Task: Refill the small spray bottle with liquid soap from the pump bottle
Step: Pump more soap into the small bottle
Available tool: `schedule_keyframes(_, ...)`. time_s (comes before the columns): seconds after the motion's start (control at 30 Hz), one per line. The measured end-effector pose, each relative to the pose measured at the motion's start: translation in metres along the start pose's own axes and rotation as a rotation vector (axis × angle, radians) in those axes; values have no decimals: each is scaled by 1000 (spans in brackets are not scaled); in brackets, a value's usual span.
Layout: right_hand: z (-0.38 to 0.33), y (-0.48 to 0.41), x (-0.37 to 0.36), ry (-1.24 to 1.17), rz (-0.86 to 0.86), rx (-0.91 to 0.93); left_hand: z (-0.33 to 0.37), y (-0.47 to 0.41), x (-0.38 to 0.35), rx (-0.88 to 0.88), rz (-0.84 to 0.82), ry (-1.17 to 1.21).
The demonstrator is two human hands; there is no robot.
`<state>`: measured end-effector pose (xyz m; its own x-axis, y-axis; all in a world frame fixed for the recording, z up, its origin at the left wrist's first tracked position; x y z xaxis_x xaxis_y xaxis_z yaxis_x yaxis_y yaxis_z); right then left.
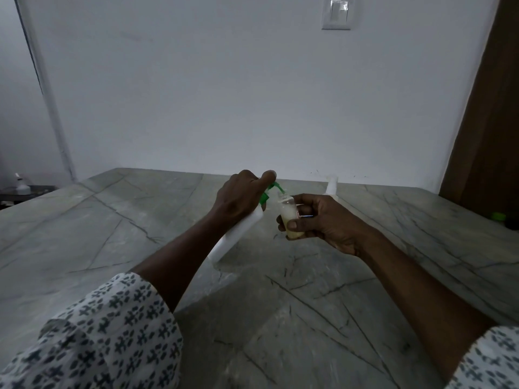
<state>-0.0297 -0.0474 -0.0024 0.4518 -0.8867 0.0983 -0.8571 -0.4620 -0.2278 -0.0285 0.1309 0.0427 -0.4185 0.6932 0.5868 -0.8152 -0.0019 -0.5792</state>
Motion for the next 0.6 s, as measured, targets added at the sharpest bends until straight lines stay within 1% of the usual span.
schedule_keyframes(0.27, -1, 1, 0, -3, 25, 3, 1, -1, 1, -23, 13, 15)
schedule_keyframes(0.4, 1, 0, -2, -3, 23, 6, 8, 1, 4, -61, 45, -45)
schedule_keyframes(0.5, 2, 0, -2, -22, 26, 8, 4, 0, 4, -26, 49, -27)
schedule_keyframes(0.6, 2, 0, 0, -32, 25, 17, 1, -1, 1, -19, 16, -18)
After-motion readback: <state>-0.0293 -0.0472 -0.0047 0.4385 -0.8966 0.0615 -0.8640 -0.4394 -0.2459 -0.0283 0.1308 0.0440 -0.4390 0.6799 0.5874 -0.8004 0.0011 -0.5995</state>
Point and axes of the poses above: each hand's wrist, its own y-axis away from the middle knuckle, its own x-axis out of the back of the hand, z = x × y, the point moved 4 cm from there along -y, towards the middle knuckle, and after that the axes turned 5 degrees about z, right-handed, at the moved point
